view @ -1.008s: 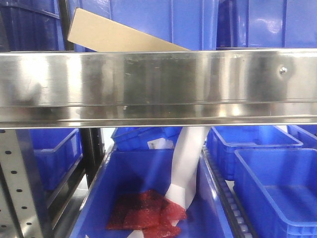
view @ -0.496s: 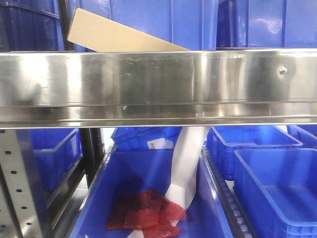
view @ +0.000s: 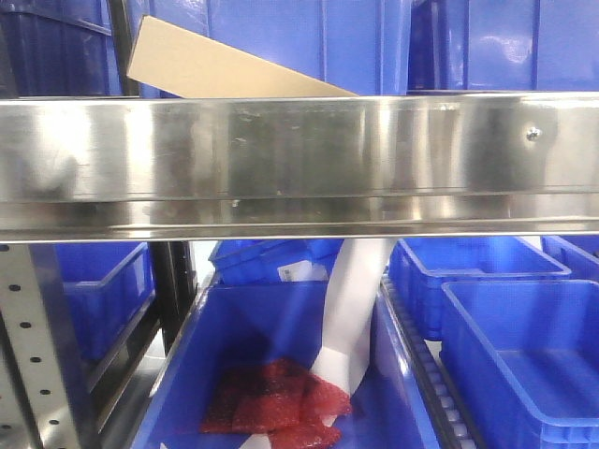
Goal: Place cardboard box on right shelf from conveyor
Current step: 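Withdraw the right gripper down away from the shelf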
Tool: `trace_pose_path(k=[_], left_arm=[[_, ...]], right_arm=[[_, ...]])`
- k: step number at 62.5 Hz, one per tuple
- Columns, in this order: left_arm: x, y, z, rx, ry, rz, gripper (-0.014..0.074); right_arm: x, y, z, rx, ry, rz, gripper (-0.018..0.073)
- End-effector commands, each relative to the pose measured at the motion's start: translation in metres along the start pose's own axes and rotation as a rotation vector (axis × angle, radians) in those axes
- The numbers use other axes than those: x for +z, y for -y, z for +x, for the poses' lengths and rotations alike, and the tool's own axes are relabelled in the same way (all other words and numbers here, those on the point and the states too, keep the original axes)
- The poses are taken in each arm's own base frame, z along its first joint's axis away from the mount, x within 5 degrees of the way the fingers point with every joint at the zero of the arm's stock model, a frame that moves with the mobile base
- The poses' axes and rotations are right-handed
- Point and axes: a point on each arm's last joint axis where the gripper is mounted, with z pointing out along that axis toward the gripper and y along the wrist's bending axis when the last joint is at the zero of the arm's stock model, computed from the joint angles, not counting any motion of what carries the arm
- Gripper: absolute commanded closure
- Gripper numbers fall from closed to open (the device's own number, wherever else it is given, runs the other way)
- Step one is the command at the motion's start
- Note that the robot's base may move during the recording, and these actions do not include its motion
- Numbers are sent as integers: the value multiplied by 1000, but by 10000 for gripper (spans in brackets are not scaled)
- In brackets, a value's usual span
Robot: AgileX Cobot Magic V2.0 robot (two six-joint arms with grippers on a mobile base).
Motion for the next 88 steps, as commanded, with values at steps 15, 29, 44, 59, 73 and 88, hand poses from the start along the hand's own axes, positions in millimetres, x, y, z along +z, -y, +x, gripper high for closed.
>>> trace_pose_path(k=[15, 29, 44, 59, 73, 88], left_arm=[[-2, 0, -10, -16, 106, 6, 715], [-2, 0, -10, -16, 106, 6, 715], [-2, 0, -10, -16, 106, 6, 715], [-2, 0, -10, -16, 106, 6, 715], [-2, 0, -10, -16, 106, 6, 715], [-1, 0, -10, -16, 104, 6, 715]], right_arm=[[-69, 28, 12, 34, 223, 164, 503], [-108, 44, 63, -34, 246, 316, 503], [-141, 42, 112, -57, 364, 401, 503], [-160, 40, 155, -63, 432, 484, 503], [-157, 44, 197, 12, 466, 506, 503], [-149, 47, 215, 27, 364, 513, 503]])
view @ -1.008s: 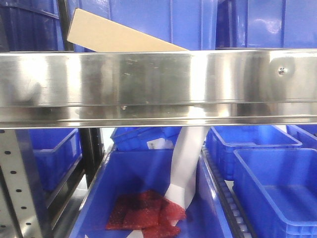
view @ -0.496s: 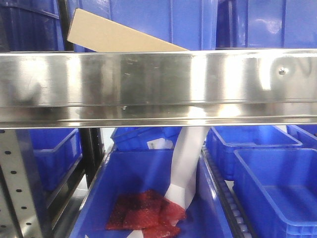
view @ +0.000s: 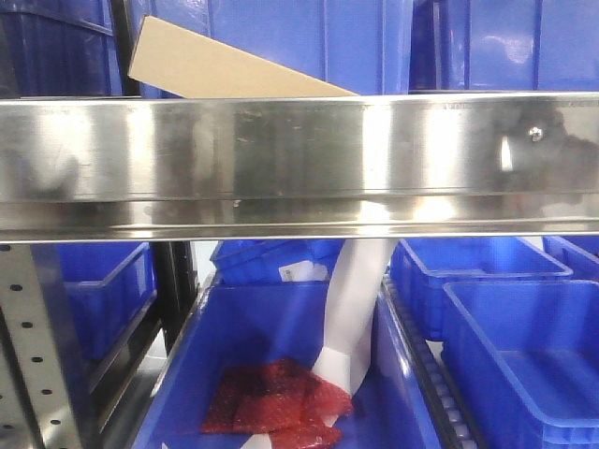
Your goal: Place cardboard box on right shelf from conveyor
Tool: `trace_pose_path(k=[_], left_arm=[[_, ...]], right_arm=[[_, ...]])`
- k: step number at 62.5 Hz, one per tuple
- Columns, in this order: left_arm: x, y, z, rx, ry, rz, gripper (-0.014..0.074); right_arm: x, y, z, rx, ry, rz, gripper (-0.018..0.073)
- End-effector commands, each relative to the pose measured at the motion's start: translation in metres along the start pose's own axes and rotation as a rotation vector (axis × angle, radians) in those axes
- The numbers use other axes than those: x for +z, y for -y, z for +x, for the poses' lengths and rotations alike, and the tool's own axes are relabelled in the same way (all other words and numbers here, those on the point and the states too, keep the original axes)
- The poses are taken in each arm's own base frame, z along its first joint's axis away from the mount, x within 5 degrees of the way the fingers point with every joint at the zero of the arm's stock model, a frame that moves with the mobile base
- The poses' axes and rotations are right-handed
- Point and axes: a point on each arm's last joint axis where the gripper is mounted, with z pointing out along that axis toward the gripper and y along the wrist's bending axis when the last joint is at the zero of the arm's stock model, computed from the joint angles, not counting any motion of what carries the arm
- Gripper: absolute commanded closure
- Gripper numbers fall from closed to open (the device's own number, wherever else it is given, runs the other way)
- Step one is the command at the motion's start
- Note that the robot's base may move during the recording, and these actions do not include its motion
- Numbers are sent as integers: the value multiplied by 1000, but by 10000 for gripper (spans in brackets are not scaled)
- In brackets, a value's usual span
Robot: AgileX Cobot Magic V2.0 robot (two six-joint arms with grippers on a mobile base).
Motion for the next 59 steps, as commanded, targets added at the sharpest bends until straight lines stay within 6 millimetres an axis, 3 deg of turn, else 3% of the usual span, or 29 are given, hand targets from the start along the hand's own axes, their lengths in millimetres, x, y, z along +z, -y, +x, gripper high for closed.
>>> trace_pose_path(k=[1, 59], left_arm=[[-1, 0, -10, -16, 104, 6, 715], [-1, 0, -10, -16, 104, 6, 715]], right_arm=[[-2, 0, -8, -15, 79, 0, 503], [-2, 0, -8, -15, 79, -1, 503]])
